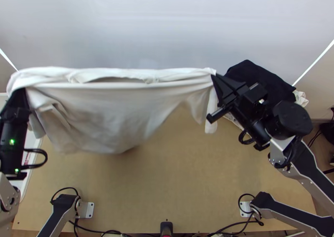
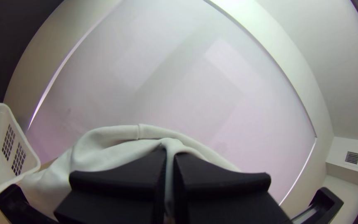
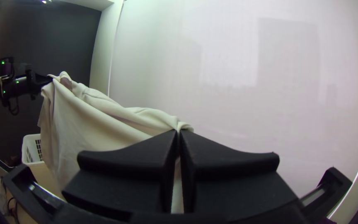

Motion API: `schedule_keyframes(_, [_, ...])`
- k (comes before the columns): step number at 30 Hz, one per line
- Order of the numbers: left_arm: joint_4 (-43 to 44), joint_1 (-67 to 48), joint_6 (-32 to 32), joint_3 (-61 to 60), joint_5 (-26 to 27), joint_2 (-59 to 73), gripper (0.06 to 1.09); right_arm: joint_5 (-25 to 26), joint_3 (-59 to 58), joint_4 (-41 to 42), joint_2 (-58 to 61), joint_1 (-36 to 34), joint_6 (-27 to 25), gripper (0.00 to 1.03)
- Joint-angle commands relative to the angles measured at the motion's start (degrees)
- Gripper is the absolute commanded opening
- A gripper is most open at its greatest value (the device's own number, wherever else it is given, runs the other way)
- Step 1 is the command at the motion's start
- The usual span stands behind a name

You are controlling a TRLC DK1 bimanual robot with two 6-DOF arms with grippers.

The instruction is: Fold the t-shirt

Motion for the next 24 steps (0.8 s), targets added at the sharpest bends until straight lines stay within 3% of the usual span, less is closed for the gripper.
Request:
schedule_keyframes(1, [-4.52,-0.26,0.99,-9.36,0.87,-2.99,0.09,0.05,-5.64,-0.1,-1.47,0.87,0.92,0.03])
schedule_keyframes(3, [-2.32,-0.88,3.36,-14.73,0.96,-0.79,0.09,0.05,-7.22,0.25,-1.21,-0.36,1.36,0.03])
schedule_keyframes(7, [10.95,-2.99,9.52,-26.5,0.96,8.0,0.09,0.05,-11.35,1.92,-1.3,-2.56,2.42,0.03])
schedule_keyframes(10, [20.88,-3.78,11.63,-27.73,1.66,19.16,0.09,-0.04,-14.87,6.14,-1.65,-3.88,2.42,0.03])
schedule_keyframes(14, [29.94,-5.89,14.26,-21.58,1.92,36.74,0.09,0.05,-19.53,10.44,-1.21,-4.76,4.0,0.03])
schedule_keyframes(19, [31.87,-8.61,14.79,-8.49,2.01,56.34,0.09,0.05,-26.29,20.55,6.0,-7.39,4.61,0.03])
schedule_keyframes(24, [33.01,-9.14,16.11,4.87,2.01,71.1,0.09,0.05,-24.45,22.49,14.35,-12.75,7.34,0.03])
